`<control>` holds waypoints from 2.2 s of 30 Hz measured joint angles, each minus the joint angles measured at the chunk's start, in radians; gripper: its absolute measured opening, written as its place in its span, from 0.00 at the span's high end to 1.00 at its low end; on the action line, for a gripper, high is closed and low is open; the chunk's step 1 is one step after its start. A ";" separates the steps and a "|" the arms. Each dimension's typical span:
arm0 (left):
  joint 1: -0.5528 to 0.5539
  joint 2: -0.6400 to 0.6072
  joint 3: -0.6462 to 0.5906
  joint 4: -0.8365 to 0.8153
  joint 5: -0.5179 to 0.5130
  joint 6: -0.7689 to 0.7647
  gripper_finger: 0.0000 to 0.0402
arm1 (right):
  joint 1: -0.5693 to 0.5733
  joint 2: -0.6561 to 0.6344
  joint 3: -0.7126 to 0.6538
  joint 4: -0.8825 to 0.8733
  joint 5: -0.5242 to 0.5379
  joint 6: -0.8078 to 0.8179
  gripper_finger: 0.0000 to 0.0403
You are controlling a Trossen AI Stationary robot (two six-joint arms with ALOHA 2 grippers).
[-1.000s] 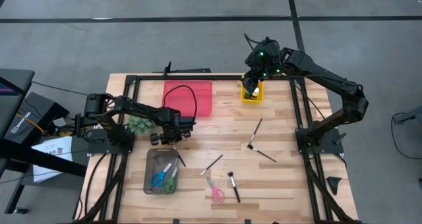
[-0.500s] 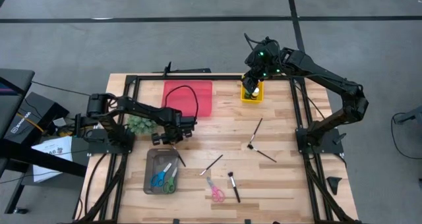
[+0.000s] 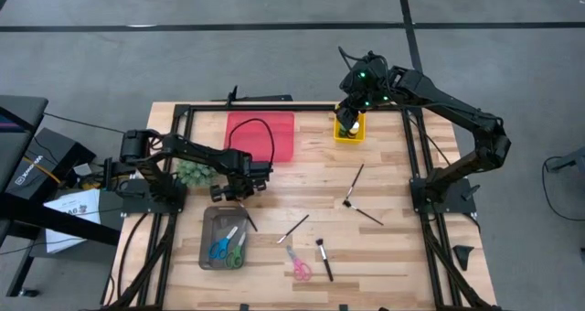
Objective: Pick & Place Paint Supplies
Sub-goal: Put the left foundation brush into the red bin
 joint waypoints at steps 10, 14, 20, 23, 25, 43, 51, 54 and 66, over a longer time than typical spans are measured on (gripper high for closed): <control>-0.001 0.002 0.000 0.015 -0.001 -0.004 0.84 | 0.000 0.000 0.000 0.000 0.000 0.000 0.65; -0.002 0.003 0.000 0.022 -0.018 -0.018 0.95 | 0.000 0.000 0.000 0.000 0.000 0.000 0.65; -0.003 0.002 -0.001 0.029 -0.048 -0.019 0.98 | 0.000 0.000 0.000 -0.003 0.000 0.000 0.65; -0.003 0.002 -0.001 0.030 -0.059 -0.019 0.99 | 0.000 0.000 0.000 -0.006 0.001 0.000 0.65; -0.003 0.002 -0.001 0.031 -0.067 -0.019 0.99 | 0.000 0.000 0.000 -0.012 0.001 0.000 0.65; -0.007 -0.154 0.008 0.141 -0.248 -0.018 1.00 | 0.000 0.000 0.000 -0.019 0.001 0.007 0.65; 0.002 -0.285 0.010 0.283 -0.366 0.061 1.00 | 0.001 0.000 0.000 -0.030 0.001 0.042 0.65; 0.021 -0.323 0.010 0.375 -0.398 0.189 1.00 | 0.001 0.000 0.000 -0.037 0.001 0.066 0.65; 0.229 -0.352 0.011 0.844 -0.284 0.701 1.00 | 0.013 0.000 0.000 -0.074 0.013 0.172 0.65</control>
